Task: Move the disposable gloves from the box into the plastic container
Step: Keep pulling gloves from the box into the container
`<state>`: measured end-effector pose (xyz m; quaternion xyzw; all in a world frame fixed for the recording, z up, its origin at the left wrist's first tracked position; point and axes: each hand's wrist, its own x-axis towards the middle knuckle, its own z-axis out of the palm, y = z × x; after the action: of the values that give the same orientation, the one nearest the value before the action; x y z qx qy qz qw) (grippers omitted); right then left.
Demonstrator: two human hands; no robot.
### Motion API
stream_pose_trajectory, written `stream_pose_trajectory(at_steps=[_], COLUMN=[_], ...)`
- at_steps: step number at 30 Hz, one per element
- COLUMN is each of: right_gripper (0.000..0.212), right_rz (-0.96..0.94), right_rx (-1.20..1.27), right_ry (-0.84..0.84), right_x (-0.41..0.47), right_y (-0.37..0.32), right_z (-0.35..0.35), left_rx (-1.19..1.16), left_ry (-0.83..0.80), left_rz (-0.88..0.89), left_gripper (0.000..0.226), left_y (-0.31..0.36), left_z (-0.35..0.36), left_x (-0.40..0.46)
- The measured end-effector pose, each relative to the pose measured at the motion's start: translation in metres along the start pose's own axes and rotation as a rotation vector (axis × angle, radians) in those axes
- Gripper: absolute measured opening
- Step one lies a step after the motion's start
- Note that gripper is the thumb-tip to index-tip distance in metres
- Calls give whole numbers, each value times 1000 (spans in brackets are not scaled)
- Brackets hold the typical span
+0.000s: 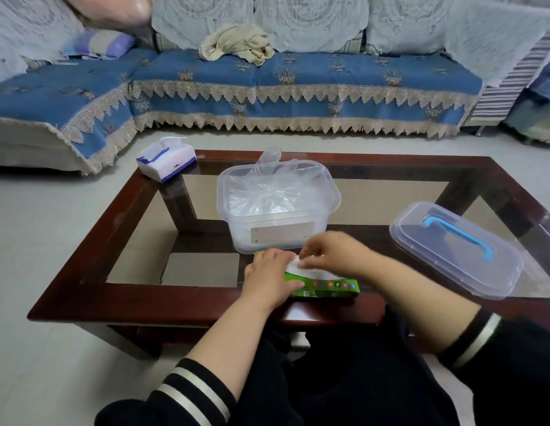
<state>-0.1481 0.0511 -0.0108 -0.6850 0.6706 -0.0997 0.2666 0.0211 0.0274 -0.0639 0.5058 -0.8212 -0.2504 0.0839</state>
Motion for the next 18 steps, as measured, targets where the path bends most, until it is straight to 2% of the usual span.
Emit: stream_pose_trajectory(at_steps=[1, 3, 5, 10, 15, 18], right_gripper=[28, 37, 32, 19, 16, 10], right_rz=[-5, 5, 38, 67, -38, 3], right_rx=[-144, -154, -47, 62, -80, 161], right_ry=[17, 93, 173, 255, 381, 538], right_x=[0, 1, 3, 5, -1, -8], right_y=[4, 9, 11, 12, 4, 2], right_z=[15, 36, 42, 43, 38, 25], left_rx=[-2, -4, -14, -20, -25, -24], left_ry=[5, 4, -7, -29, -22, -25], left_rz=[1, 6, -1, -20, -43, -58], left_gripper=[57, 55, 56, 55, 55, 57], left_y=[-1, 0, 0, -2, -2, -3], left_z=[0, 1, 1, 1, -1, -4], left_x=[1, 1, 1, 3, 2, 2])
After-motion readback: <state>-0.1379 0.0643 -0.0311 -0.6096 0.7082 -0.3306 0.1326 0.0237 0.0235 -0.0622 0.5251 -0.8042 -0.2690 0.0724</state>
